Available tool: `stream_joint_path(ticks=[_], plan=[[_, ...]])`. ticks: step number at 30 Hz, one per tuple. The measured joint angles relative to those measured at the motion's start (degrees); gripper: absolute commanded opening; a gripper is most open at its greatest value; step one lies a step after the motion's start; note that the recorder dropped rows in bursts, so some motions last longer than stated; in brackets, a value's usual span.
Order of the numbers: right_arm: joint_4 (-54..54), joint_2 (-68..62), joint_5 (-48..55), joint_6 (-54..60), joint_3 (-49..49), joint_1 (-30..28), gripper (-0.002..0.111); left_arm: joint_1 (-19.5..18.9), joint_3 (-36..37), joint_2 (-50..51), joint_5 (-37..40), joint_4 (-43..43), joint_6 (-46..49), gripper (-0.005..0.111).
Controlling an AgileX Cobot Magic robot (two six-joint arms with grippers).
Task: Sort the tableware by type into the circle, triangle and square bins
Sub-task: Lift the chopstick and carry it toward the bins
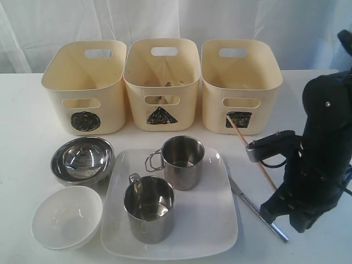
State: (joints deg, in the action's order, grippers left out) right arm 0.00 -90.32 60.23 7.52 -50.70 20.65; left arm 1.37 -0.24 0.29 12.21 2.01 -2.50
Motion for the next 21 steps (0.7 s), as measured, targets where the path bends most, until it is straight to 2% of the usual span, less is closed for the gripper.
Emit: stream_joint_path(ticks=[7,18,21], plan=[[1.0,7.4,-7.0,2.6,0.0,0.0,0.000,0.0,0.0,0.0,0.0,0.0,0.0,0.000],[8.8,9.6,-40.7,8.6,0.0,0.0,0.000,0.0,0.0,0.0,0.0,0.0,0.0,0.000],[9.0,9.1,-47.3,8.7,-1.2,0.0,0.000,0.0,0.0,0.0,0.0,0.0,0.0,0.000]])
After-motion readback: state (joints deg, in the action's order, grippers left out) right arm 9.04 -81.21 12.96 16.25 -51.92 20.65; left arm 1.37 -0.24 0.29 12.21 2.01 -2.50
